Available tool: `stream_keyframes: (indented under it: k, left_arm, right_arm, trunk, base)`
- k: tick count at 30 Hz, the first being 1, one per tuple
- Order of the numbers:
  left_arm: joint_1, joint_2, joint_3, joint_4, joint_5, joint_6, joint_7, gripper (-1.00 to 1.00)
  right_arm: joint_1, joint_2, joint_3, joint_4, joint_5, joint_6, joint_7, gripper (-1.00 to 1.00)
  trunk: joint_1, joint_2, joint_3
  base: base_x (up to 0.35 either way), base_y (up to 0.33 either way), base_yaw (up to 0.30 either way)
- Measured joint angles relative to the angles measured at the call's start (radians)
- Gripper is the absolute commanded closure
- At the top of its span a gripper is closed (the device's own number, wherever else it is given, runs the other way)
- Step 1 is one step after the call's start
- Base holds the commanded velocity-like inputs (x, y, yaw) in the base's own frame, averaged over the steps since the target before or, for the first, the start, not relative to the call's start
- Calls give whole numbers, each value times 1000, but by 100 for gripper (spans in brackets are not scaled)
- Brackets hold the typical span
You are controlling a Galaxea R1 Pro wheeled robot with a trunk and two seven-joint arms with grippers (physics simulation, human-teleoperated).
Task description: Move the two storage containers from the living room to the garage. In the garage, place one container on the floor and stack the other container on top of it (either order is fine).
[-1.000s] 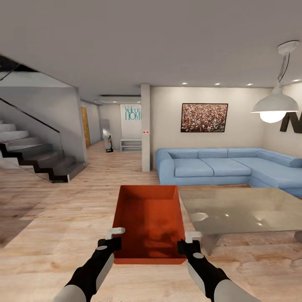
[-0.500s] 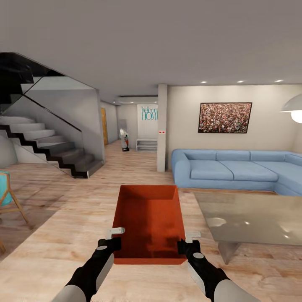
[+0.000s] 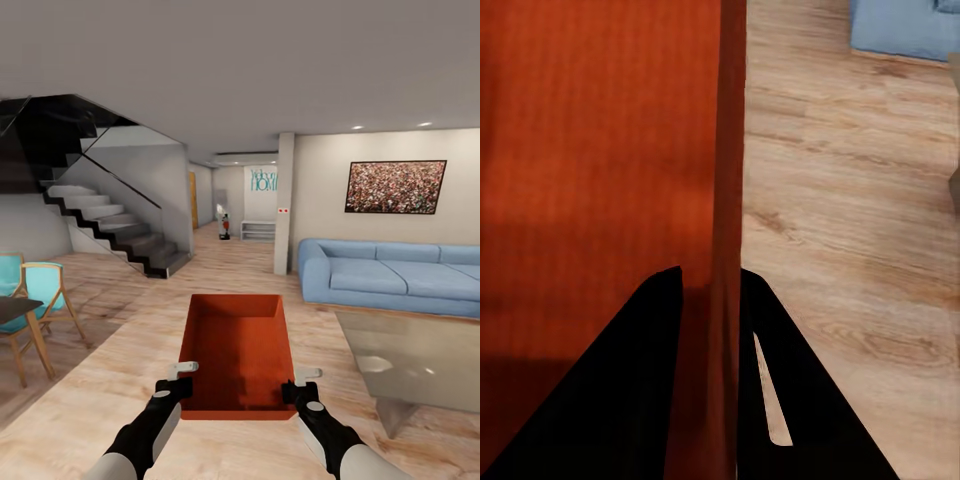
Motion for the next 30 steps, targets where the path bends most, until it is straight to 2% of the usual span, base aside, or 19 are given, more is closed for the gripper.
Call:
stream_keyframes:
  k: [9, 30]
  left_arm:
    - [0, 1, 1, 2, 1, 0, -1, 100]
    - [0, 0, 4, 4, -2, 0, -4, 100]
  right_arm:
    - [0, 1, 0, -1, 1, 3, -1, 100]
    - [0, 1, 3, 0, -1, 4, -3, 100]
  trunk:
    - [0, 0, 0]
    - [-1, 0, 0]
  base:
    - [98, 0, 36]
    - [312, 0, 0]
